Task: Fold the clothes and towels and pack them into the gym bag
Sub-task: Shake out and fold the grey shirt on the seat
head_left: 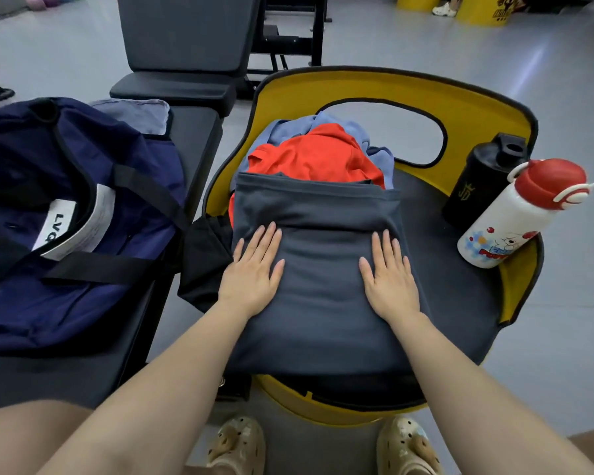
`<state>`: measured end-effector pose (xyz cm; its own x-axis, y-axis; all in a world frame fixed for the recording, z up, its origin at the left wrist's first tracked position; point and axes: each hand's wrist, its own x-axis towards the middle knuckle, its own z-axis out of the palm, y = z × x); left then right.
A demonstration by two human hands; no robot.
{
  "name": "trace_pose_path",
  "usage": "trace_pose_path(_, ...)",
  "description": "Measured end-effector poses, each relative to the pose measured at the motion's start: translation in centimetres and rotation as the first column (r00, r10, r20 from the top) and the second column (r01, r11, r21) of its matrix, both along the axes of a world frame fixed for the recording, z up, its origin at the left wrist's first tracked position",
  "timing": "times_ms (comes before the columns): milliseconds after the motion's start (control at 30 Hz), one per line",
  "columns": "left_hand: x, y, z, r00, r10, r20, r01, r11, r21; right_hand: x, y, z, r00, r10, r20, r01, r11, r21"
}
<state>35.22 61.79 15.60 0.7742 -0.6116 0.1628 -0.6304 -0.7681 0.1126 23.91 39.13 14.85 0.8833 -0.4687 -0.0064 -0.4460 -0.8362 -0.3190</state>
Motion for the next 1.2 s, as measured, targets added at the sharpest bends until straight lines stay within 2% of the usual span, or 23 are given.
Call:
trace_pose_path(267, -0.5, -0.4, 0.1, 0.999, -0.03, 0.014, 0.03, 1.0, 0.004, -0.9, -0.5, 0.0, 0.996, -0.066, -0.062, 0.066, 0.998, -0.003)
trace_pose_path(333, -1.1, -0.4, 0.7, 0.993, -0.024, 0.115, 0.027, 0.999, -0.023, -0.8, -0.3, 0.4, 0.993, -0.114, 0.022, 0.114, 0.993, 0.022)
trace_pose_path(400, -1.3, -1.0, 1.4, 0.974, -0.051, 0.221, 0.065, 0.996, -0.056, -0.5, 0.0, 1.1, 0.971, -0.127, 0.204, 0.133, 0.991, -0.016)
trace_pose_path(467, -1.2, -2.3, 2.6, 0.952, -0.11, 0.287, 0.127, 0.991, -0.043, 0.5, 0.5, 2.0, 0.949, -0.018, 0.316, 0.046, 0.996, -0.081)
trace_pose_path(600, 0.8, -4.9, 3.1, 0.943, -0.179, 0.281, 0.156, 0.983, 0.1, 3.6, 1.6, 2.8, 0.937, 0.233, 0.261, -0.185, 0.963, -0.195)
trace_pose_path(733, 3.8, -5.2, 2.8, 0.943, -0.18, 0.281, 0.156, 0.982, 0.108, 5.5, -0.1, 2.2, 0.959, 0.225, 0.174, -0.182, 0.956, -0.231)
trace_pose_path(833, 5.2, -4.9, 2.7, 0.957, -0.075, 0.279, 0.075, 0.997, 0.012, 5.8, -1.9, 1.5, 0.965, 0.135, 0.226, -0.109, 0.987, -0.121)
trace_pose_path(967, 5.6, -4.4, 1.9, 0.986, 0.051, 0.158, -0.037, 0.995, -0.091, 5.3, -2.8, 0.3, 0.97, -0.066, 0.233, 0.034, 0.99, 0.138)
trace_pose_path(1100, 5.5, -4.2, 2.0, 0.977, 0.19, 0.092, -0.177, 0.974, -0.139, 5.5, -3.1, 0.1, 0.977, -0.086, 0.197, 0.055, 0.986, 0.158)
trace_pose_path(1200, 5.3, -3.6, 2.1, 0.969, 0.24, 0.059, -0.234, 0.968, -0.093, 5.4, -3.1, 0.2, 0.983, -0.091, 0.159, 0.07, 0.989, 0.134)
